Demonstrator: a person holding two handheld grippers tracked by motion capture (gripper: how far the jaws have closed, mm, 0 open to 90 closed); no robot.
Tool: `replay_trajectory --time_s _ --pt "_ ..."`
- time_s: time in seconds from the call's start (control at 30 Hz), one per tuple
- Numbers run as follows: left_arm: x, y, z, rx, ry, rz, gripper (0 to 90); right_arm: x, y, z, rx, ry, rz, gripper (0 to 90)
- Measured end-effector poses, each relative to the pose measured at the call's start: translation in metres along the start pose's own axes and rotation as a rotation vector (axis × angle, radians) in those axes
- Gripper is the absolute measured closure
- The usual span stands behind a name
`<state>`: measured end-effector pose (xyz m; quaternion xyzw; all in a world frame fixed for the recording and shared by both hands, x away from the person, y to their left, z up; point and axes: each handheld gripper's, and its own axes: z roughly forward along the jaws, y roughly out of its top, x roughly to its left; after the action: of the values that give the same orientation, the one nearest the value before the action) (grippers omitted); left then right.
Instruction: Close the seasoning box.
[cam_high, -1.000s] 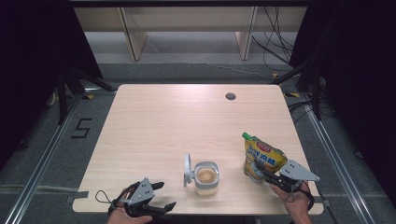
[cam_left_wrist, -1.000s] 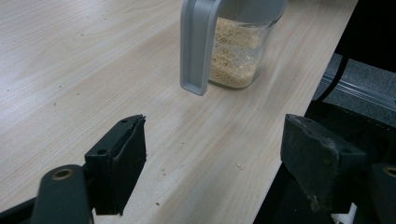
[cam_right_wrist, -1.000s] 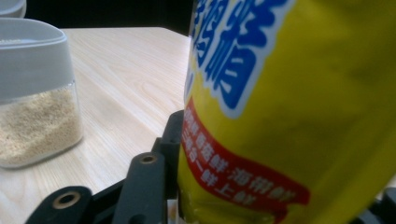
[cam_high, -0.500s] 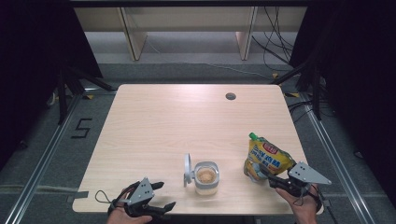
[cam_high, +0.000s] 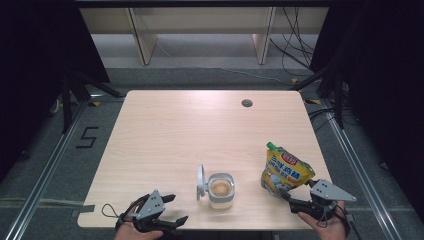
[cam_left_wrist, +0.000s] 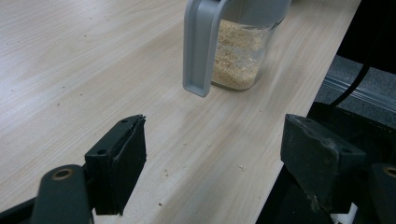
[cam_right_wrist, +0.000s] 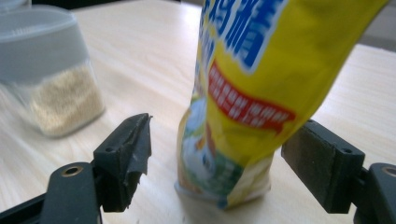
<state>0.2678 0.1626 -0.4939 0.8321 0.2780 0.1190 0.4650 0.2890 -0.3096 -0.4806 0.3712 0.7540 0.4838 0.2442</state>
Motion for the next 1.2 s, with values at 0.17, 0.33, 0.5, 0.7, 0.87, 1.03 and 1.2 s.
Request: replay_trajectory --time_s 0.17,0.33,0.5,0.7,0.87,1.03,1.2 --pt "0.0 0.0 0.0 -0.012 0.015 -0.017 22.1 0.001 -0.003 -0.003 0.047 0.01 0.015 22.9" --pt "0.001 0.0 0.0 -0.014 0.023 -0.004 22.1 0.004 -0.005 -0.009 0.06 0.013 0.003 21.1" --pt "0.001 0.0 -0.001 -0.02 0.017 -0.032 22.1 0.007 -0.007 -0.015 0.085 -0.001 0.029 20.7" --pt "0.002 0.003 -0.002 -0.017 0.021 -0.031 22.1 0.009 -0.01 -0.02 0.116 -0.022 0.019 20.8" --pt "0.003 0.006 -0.002 -0.012 0.047 -0.033 22.9 0.013 -0.013 -0.024 0.142 -0.021 0.028 20.8" --pt "0.002 0.008 0.0 -0.044 0.036 -0.068 30.0 0.019 -0.015 -0.025 0.171 -0.008 0.03 20.9" --pt "0.004 0.012 -0.004 -0.032 0.029 -0.073 40.7 0.016 -0.015 -0.024 0.16 -0.025 -0.028 21.3"
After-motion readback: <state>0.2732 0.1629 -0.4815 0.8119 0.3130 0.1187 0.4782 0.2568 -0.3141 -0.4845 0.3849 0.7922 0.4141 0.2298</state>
